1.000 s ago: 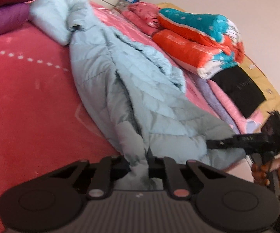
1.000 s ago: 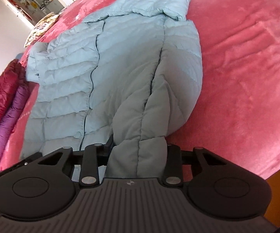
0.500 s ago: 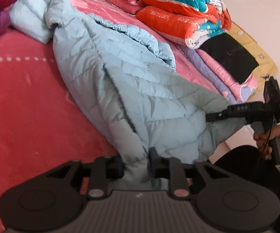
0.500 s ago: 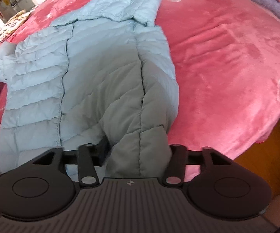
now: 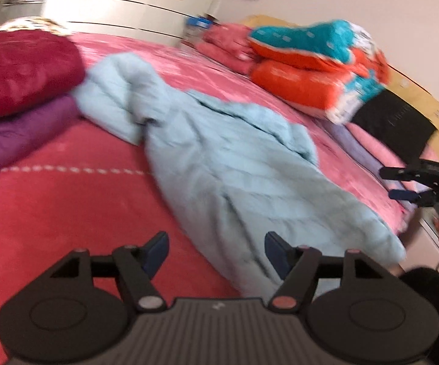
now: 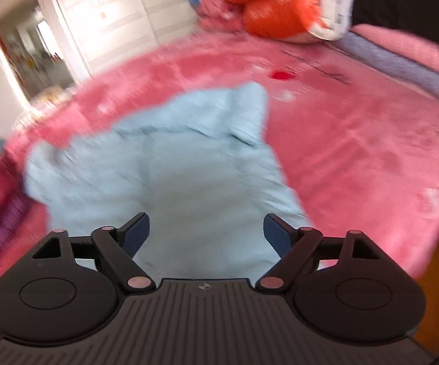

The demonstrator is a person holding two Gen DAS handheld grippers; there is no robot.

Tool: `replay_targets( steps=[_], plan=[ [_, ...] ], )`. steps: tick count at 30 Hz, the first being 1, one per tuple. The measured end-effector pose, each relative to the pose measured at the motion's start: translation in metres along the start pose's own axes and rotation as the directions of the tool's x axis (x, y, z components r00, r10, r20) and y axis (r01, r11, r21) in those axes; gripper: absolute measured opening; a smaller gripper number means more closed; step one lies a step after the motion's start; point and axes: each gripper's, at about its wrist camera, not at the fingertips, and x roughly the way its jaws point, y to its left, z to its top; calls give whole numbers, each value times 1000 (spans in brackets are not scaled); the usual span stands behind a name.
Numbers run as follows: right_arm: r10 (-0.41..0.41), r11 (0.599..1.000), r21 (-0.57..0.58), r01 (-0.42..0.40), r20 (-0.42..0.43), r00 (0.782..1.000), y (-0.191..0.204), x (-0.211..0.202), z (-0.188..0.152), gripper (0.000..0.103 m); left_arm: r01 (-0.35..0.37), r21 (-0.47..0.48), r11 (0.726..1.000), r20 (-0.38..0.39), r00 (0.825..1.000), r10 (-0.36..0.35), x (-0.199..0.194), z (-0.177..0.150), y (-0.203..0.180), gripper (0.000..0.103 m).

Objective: Fold large clothes

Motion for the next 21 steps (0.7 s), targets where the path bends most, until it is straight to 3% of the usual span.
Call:
replay_targets(
  steps=[5,9,12,21],
  plan=[
    [68,998,-5,-68,4,998,16,59,-2,103,-133,-105,985,50,989,139,-2,6,23,67],
    [47,999,-16,-47,18,999,12,104,-2,103,-226,-166,960,50,970,237,0,9,34,67],
    [19,1000,6,-20,45,999,5,126,2,103,-272,-179,946,56,957,286,4,14,39,67],
    [36,998,41,-41,100,994,1,157,18,103,-363,-255,896,85,915,394,27,54,35,67]
  ],
)
